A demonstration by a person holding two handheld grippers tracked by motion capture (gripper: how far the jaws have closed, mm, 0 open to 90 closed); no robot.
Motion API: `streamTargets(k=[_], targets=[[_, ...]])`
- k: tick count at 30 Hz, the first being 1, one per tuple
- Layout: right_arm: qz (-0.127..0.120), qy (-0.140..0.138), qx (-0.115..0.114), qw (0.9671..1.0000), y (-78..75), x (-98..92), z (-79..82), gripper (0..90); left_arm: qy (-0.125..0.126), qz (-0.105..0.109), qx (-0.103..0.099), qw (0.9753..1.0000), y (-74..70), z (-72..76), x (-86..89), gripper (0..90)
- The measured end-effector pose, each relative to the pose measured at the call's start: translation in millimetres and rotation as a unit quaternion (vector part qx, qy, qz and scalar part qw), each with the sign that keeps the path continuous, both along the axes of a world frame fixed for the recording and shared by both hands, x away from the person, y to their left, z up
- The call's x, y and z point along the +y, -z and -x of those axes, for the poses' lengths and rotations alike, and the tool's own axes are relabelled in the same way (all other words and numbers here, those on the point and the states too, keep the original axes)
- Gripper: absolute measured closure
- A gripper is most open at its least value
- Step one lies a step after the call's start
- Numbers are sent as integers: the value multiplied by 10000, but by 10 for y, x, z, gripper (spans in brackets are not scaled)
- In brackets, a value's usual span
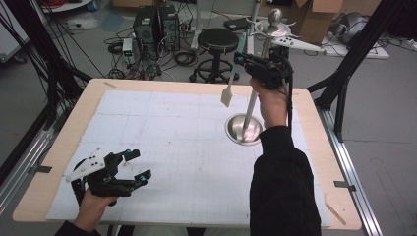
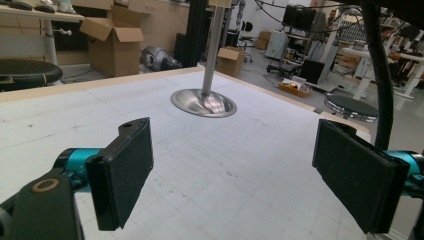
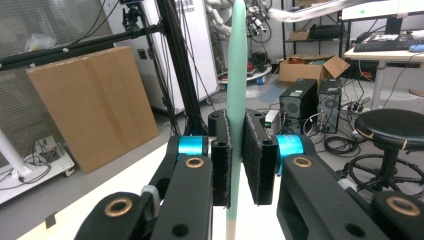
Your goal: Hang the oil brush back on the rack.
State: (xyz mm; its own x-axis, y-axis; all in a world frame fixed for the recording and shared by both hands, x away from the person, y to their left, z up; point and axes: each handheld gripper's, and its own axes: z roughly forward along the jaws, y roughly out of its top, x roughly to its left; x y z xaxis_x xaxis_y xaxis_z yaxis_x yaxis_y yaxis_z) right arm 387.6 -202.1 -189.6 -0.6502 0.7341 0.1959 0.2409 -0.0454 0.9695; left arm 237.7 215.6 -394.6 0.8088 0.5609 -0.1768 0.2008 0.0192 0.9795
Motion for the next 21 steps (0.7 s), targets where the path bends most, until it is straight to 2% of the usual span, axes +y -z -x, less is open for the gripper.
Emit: streamTargets(k=[12,21], targets=[[-69,191,67,9998,-26,-52,-33,823,-12,22,5,10000,0,2,7,169],[-17,324,124,9994,-9,-76,-42,819,2,17,2,10000,2,1,7,170]])
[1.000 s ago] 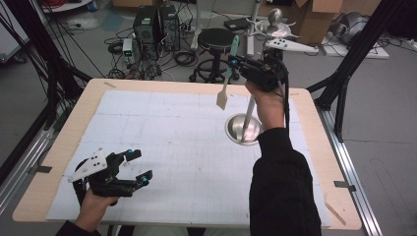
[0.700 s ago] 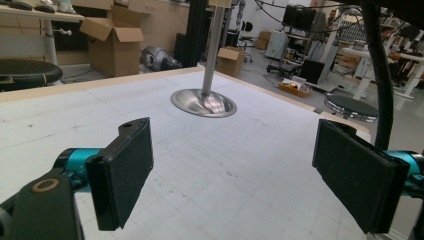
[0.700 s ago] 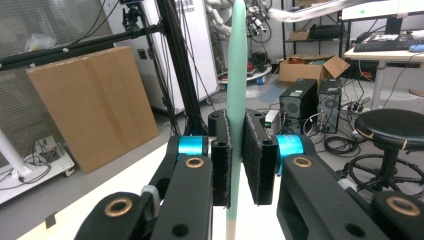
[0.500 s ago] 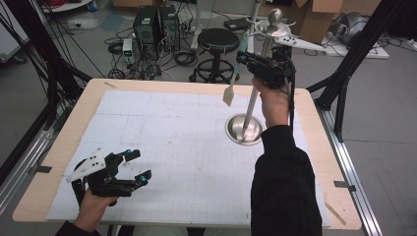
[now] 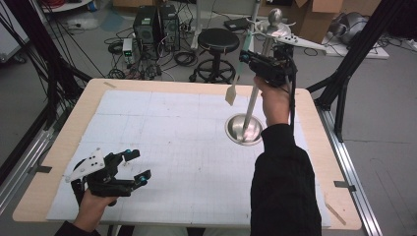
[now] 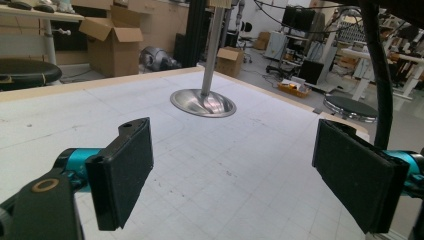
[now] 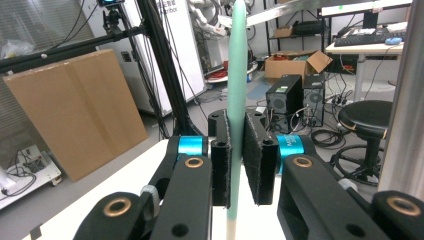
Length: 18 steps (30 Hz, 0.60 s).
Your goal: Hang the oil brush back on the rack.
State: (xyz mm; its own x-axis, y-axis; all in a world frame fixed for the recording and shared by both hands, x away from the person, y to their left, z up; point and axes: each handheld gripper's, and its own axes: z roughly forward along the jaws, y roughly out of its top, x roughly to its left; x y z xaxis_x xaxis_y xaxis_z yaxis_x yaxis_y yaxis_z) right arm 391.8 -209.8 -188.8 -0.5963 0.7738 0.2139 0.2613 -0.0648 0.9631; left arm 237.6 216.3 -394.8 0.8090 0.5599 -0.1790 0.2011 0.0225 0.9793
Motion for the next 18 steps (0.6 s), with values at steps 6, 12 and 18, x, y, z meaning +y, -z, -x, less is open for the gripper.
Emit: streamTargets(k=[6,12,18], targets=[[121,32,-87,9999,52,-18,75,635,-19,25,-2,10000,4,1,17,169],[604,71,-130,9981,326,-92,286,370,-78,50,5,10000,11,-5,37,169],[939,39,-66,9955,760,-240,537,267,-131,38,6,9999,17,-11,35,169]])
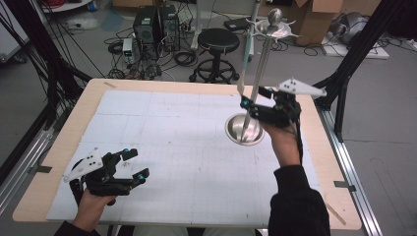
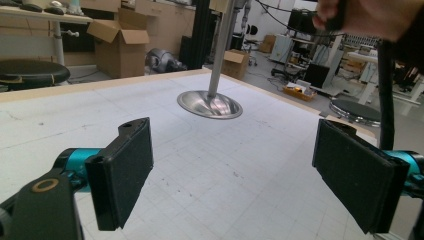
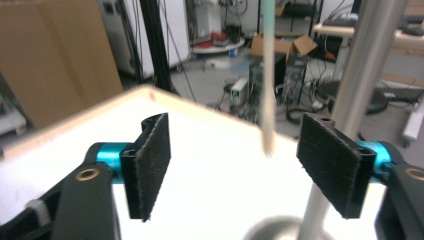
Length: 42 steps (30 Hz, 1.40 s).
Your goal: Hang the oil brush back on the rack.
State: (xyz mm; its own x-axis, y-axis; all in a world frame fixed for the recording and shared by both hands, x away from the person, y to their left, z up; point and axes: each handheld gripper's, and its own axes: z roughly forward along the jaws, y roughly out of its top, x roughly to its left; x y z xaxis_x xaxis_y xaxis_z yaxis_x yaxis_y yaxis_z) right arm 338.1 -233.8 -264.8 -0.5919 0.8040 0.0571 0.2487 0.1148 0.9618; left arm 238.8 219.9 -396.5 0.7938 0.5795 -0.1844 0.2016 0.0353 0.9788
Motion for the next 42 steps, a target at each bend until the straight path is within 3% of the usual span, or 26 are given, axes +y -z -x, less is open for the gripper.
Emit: streamTargets(k=[1,3,8,15,19,21,27,42], targets=[[219,-43,-32,9997,180,-55,125,234,0,-11,-1,10000,1,-3,0,169],[352,-101,-80,9993,356,-113,257,216,-31,-35,7,10000,6,-12,-4,168],[434,-172,-222,9987,719,-249,610,202,-64,3,3,10000,8,-3,4,168],[386,-213,-291,9986,1045,-393,1040,193,-128,26,22,9999,7,-8,6,168],[186,-97,-228,9995,1208,-509,1195,185,-165,43,49,9998,22,-11,-3,168],[147,-25,-162,9998,1233,-550,1221,164,-165,32,56,9998,27,-13,-3,168],[13,105,-258,9996,1216,-596,1264,164,-210,20,46,9998,30,-3,-5,169],[102,96,-227,9996,1232,-535,1257,161,-205,-77,122,9997,76,23,-19,169]])
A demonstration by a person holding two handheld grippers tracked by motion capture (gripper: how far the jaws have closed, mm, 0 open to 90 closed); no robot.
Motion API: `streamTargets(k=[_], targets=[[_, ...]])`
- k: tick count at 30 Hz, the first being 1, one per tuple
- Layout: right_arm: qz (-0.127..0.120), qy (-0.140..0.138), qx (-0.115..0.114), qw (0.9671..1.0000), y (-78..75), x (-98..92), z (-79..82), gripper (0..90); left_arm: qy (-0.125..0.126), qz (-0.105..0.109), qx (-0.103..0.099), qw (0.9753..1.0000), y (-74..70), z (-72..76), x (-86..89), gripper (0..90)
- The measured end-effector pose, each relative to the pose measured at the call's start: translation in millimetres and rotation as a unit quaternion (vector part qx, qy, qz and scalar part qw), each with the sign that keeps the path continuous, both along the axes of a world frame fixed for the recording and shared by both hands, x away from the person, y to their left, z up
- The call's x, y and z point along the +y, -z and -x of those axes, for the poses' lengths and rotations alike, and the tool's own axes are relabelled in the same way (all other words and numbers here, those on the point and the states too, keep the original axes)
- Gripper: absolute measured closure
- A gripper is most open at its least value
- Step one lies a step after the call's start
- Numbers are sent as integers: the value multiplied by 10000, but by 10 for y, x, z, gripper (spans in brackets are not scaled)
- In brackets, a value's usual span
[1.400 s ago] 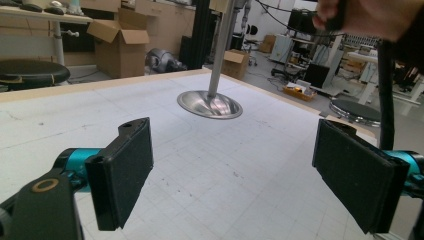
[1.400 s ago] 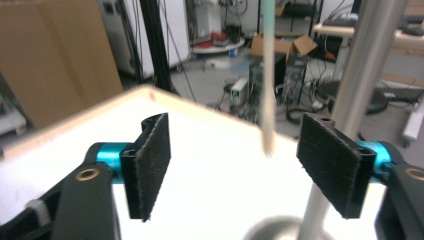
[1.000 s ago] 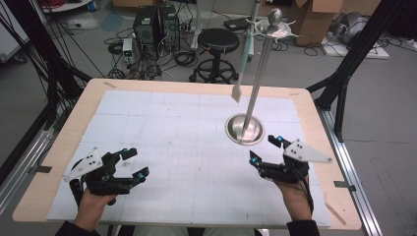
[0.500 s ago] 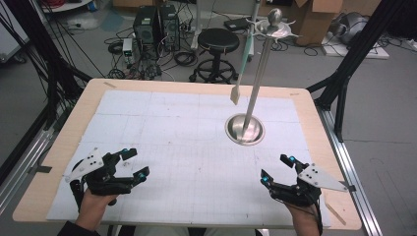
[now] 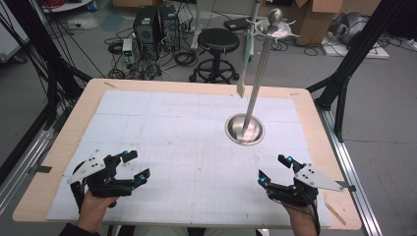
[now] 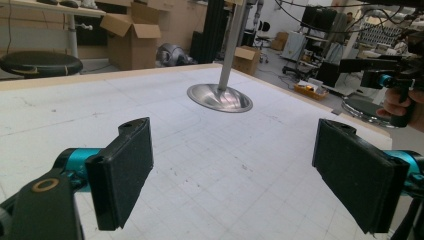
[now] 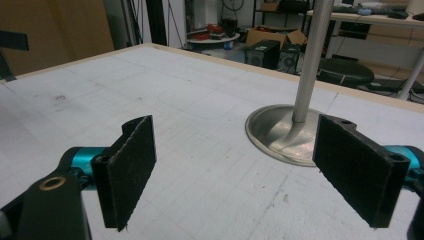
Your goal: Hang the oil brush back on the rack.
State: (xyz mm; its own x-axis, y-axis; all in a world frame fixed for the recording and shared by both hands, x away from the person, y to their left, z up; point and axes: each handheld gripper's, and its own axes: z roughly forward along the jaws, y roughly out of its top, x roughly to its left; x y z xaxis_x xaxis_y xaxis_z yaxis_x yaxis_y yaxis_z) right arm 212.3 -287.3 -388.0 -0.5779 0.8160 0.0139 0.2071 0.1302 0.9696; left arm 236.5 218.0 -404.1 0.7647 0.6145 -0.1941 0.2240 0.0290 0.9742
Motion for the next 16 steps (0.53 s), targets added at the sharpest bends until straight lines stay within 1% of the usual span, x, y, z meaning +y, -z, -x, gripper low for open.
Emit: streamTargets(k=[12,16], targets=[[42,-63,55,10000,18,32,-8,161,32,17,27,10000,4,-1,-5,172],[14,-57,66,10000,17,31,-8,161,39,2,36,10000,6,-3,-5,172]])
